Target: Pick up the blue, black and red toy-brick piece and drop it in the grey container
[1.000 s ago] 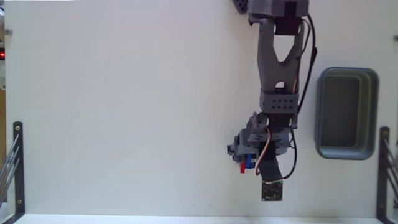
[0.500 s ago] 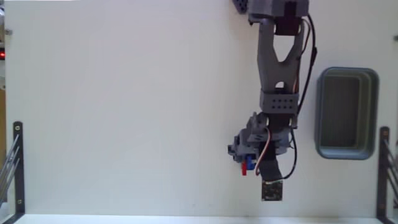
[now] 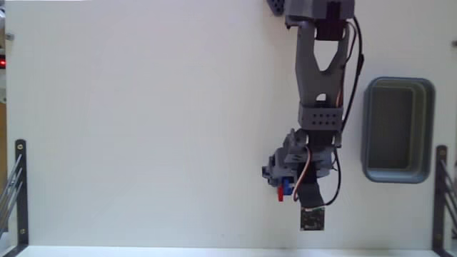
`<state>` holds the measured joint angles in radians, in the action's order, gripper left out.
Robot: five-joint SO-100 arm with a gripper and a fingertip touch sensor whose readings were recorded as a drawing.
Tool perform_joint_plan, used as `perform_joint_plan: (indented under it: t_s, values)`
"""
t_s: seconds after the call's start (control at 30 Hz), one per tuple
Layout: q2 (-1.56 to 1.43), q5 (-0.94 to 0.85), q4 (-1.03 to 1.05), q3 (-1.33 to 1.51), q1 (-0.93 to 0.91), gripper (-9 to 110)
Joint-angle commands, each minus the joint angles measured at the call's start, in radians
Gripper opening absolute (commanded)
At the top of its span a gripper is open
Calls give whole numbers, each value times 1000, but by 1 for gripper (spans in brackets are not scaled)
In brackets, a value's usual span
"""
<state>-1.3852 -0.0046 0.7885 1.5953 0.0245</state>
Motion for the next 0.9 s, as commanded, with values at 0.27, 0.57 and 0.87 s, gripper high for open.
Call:
perform_joint_plan:
  t_s: [0.27,0.57,0.87]
  values:
    - [-40,5,-18,8,26,54]
    - [-40,5,-18,8,26,54]
    - [-40,5,-18,8,26,54]
